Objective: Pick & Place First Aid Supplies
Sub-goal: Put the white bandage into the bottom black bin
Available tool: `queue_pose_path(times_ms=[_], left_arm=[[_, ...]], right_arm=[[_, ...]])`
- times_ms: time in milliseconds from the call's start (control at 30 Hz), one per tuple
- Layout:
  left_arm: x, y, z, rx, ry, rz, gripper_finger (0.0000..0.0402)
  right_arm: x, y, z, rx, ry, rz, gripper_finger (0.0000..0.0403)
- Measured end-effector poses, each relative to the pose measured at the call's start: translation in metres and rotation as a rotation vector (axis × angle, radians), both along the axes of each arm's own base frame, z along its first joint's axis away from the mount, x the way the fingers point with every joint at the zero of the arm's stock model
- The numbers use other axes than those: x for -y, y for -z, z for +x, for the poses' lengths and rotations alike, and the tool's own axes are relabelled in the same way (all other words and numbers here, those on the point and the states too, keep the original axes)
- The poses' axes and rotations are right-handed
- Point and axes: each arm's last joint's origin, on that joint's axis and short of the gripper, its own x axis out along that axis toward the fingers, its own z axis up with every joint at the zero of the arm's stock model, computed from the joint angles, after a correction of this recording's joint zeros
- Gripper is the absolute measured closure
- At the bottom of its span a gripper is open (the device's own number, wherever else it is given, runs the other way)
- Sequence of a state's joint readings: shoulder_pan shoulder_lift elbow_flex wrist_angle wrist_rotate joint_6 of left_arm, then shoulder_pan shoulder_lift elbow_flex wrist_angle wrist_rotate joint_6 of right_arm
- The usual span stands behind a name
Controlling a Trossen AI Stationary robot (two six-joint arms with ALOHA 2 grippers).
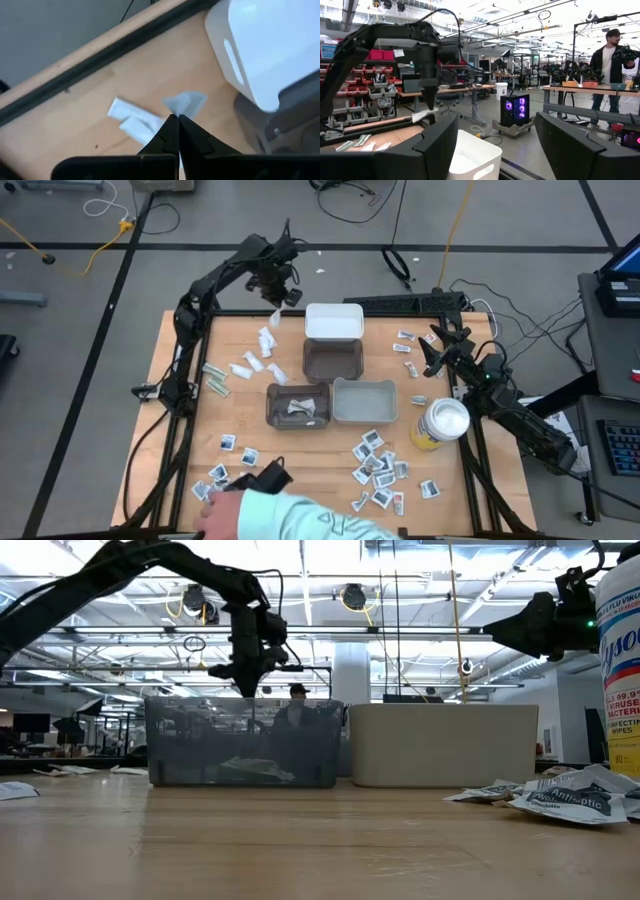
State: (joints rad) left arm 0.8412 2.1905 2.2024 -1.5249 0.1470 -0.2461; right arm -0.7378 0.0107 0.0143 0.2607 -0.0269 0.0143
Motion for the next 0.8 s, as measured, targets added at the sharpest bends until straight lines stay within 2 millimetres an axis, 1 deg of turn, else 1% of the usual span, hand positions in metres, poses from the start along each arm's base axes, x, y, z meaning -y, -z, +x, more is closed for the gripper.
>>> queue_pose_path(times_ms=[100, 167, 233, 467, 567, 700, 800], left_arm=[[0.011, -0.008, 0.003, -0.017, 0.023, 0.016, 0.0401], [0.022, -0.012, 0.011, -0.025, 0.072, 0.029, 0.0401], [0.038, -0.015, 0.022, -0.033, 0.152, 0.039, 0.0401], [0.104, -0.023, 0.065, -0.016, 0.477, 0.071, 0.0401], [0.138, -0.024, 0.082, -0.005, 0.614, 0.083, 0.0401], [0.183, -0.024, 0.100, 0.002, 0.757, 0.085, 0.0401], [0.216, -0.024, 0.110, 0.005, 0.834, 0.084, 0.0401]], right_arm=[[0.000, 0.000, 0.000, 0.000, 0.000, 0.000, 0.0140], [0.000, 0.000, 0.000, 0.000, 0.000, 0.000, 0.0140], [0.000, 0.000, 0.000, 0.000, 0.000, 0.000, 0.0140], [0.000, 0.000, 0.000, 0.000, 0.000, 0.000, 0.0140], [0.000, 0.000, 0.000, 0.000, 0.000, 0.000, 0.0140], [0.000, 0.000, 0.000, 0.000, 0.000, 0.000, 0.0140], [0.000, 0.000, 0.000, 0.000, 0.000, 0.000, 0.0140]])
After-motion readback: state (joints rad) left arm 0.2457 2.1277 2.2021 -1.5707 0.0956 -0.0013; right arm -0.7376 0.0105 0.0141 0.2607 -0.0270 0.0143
